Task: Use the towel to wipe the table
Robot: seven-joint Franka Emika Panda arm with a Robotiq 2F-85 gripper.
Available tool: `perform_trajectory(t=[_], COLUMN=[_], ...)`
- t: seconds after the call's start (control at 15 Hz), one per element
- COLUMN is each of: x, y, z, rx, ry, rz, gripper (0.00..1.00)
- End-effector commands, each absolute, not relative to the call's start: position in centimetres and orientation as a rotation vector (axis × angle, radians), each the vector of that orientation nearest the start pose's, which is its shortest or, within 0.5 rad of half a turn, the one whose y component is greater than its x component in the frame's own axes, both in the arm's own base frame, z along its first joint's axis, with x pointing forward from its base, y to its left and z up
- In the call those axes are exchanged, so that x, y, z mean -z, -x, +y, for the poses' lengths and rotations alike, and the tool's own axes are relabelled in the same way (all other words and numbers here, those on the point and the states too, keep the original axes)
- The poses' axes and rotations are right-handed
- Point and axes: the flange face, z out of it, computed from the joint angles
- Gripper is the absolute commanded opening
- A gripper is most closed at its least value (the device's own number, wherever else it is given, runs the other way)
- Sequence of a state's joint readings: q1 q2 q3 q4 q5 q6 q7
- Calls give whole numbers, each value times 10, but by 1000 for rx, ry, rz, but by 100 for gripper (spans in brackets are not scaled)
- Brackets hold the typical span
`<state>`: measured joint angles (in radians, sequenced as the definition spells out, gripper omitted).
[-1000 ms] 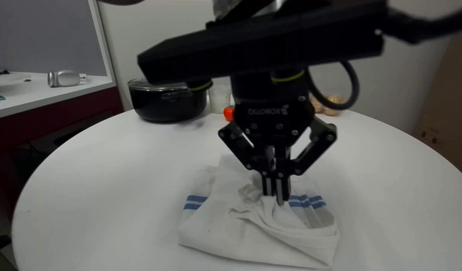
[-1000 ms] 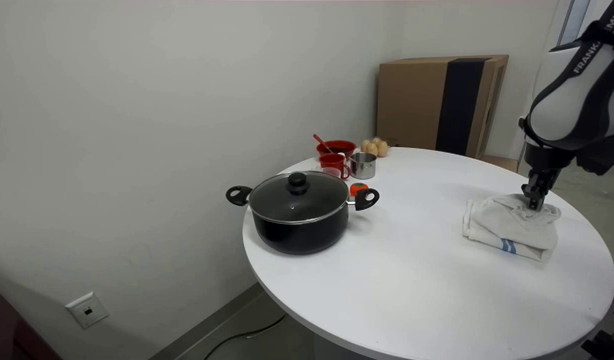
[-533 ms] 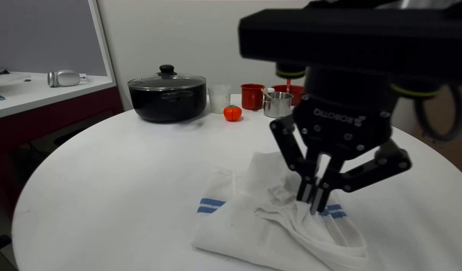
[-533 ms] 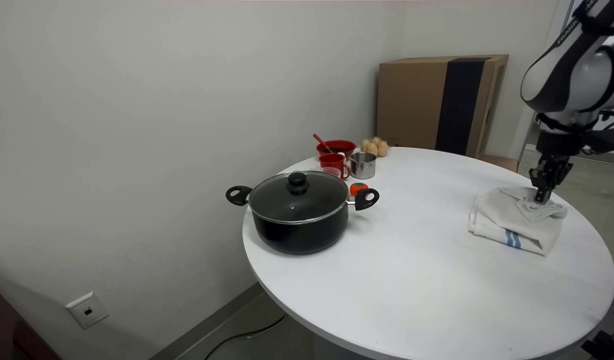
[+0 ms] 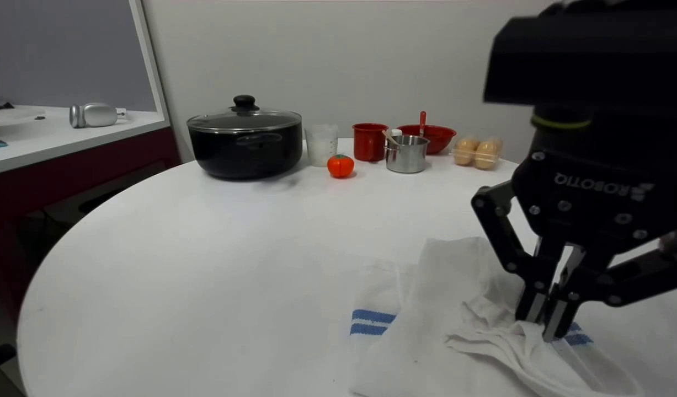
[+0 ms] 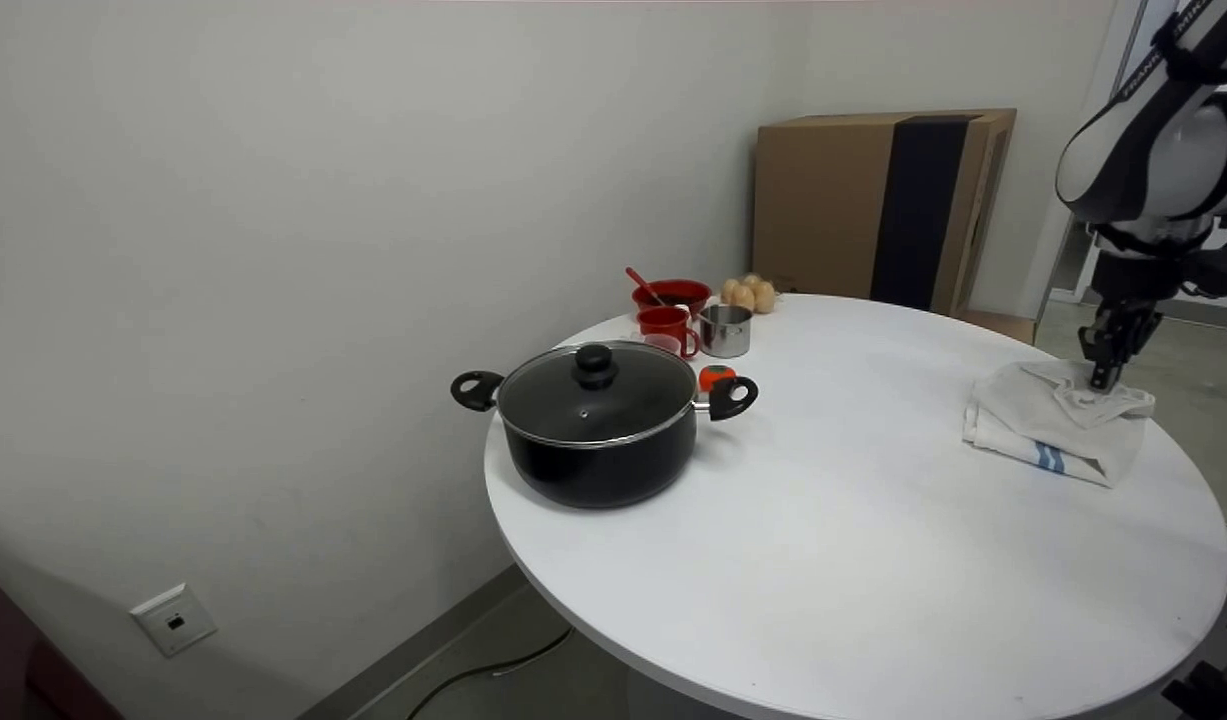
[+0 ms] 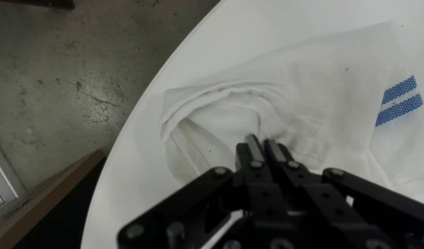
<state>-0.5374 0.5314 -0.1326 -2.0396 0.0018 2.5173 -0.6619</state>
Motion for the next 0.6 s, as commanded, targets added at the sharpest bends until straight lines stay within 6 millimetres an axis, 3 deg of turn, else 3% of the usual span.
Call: perform_trajectory(t=[0.0,0.33,0.53], x=[-153,-122,-128], y=[-464,-463,-462], z=[-317,-210,-155], rx=[-155,-170,-144], ry=[3156,3064,3004], rz=[-216,-555,-745], gripper=[1,1,1])
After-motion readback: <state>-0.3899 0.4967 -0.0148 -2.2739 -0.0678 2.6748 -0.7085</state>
